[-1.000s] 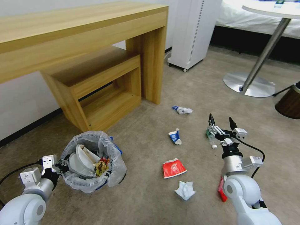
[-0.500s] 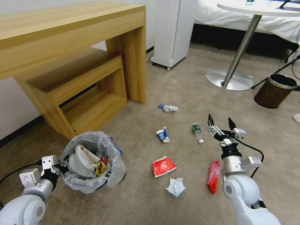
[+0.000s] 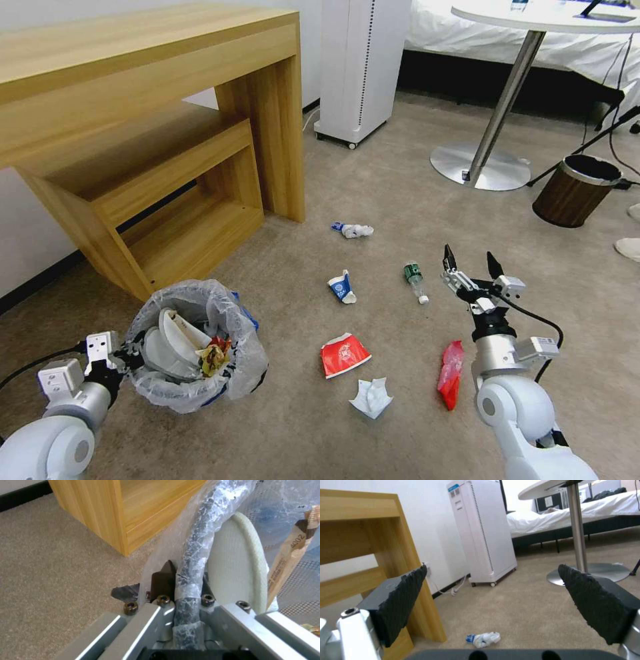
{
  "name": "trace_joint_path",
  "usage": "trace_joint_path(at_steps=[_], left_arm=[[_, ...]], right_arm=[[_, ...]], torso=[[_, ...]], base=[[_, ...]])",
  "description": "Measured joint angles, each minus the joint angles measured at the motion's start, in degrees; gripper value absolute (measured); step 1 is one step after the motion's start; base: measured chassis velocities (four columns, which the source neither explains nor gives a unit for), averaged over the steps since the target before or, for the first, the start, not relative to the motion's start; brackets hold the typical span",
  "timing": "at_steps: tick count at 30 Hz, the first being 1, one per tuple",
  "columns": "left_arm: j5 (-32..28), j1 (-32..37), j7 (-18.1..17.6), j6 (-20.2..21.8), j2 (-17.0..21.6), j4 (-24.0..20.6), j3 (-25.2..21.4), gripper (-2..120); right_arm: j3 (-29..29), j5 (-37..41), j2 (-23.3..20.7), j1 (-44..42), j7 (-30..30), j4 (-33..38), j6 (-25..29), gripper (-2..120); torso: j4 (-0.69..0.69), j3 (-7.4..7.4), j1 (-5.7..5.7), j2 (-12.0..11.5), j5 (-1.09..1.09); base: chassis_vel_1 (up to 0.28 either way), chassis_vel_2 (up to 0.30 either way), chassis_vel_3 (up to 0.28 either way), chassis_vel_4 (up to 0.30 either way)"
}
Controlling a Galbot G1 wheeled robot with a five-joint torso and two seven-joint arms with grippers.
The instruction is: Pick up the trash bin and place the garbage on the floor into it.
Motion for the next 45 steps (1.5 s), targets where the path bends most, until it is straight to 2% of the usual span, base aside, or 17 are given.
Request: trace_joint_path(at_steps=[10,35,36,38,39,42,43,44,45], left_arm=[[-0.21,-0.21,-0.03,0.0,0.29,0.61,-0.15,0],[-0.01,0.42,-0.03,-0.23,-0.08,-0.09,0.05,0],[0.0,0.43,-0.03,-0.25,-0.06,-0.09,0.05,0],[0.12,0.48,-0.02,-0.3,-0.03,-0.09,0.13,0],[0.12,0.48,-0.02,-0.3,-0.03,-0.09,0.13,0],[0.26,0.24,-0.03,-0.3,-0.11,-0.09,0.45,0],[0.26,0.24,-0.03,-0.3,-0.11,-0.09,0.45,0],[0.28,0.16,-0.05,-0.3,-0.14,-0.11,0.54,0],[0.28,0.14,-0.05,-0.3,-0.16,-0.13,0.56,0]], right_arm=[[0.54,0.06,1.01,-0.61,-1.06,-0.29,1.59,100],[2.18,0.02,0.29,-2.89,-1.4,1.3,1.32,100],[1.84,0.44,-0.05,-3.01,-0.92,1.37,0.73,100],[0.37,2.52,-1.32,-3.39,2.88,2.17,-3.76,100],[0.37,2.52,-1.32,-3.39,2.88,2.17,-3.76,100],[-3.75,10.35,-5.8,-3.2,11.61,2.58,-17.18,100],[-3.75,10.35,-5.8,-3.2,11.61,2.58,-17.18,100],[-6.38,14.85,-8.12,-2.51,16.09,2.28,-21.74,100],[-8.15,17.26,-9.62,-1.94,18.12,1.55,-24.65,100]], torso=[[0.0,0.0,0.0,0.0,0.0],[0.0,0.0,0.0,0.0,0.0],[0.0,0.01,0.0,0.0,0.0],[-0.01,0.01,0.0,0.0,0.0],[-0.01,0.01,0.0,0.0,0.0],[0.0,0.01,0.0,0.0,0.0],[0.0,0.01,0.0,0.0,0.0],[-0.01,0.0,0.0,0.0,0.0],[0.0,0.0,0.0,0.0,-0.01]], base=[[0.0,0.0,0.0,0.0],[0.0,0.0,0.0,0.0],[0.0,0.0,0.0,0.0],[0.0,0.0,0.0,0.0],[0.0,0.0,0.0,0.0],[0.0,0.0,0.0,0.0],[0.0,0.0,0.0,0.0],[0.0,0.0,0.0,0.0],[0.0,0.0,0.0,0.0]])
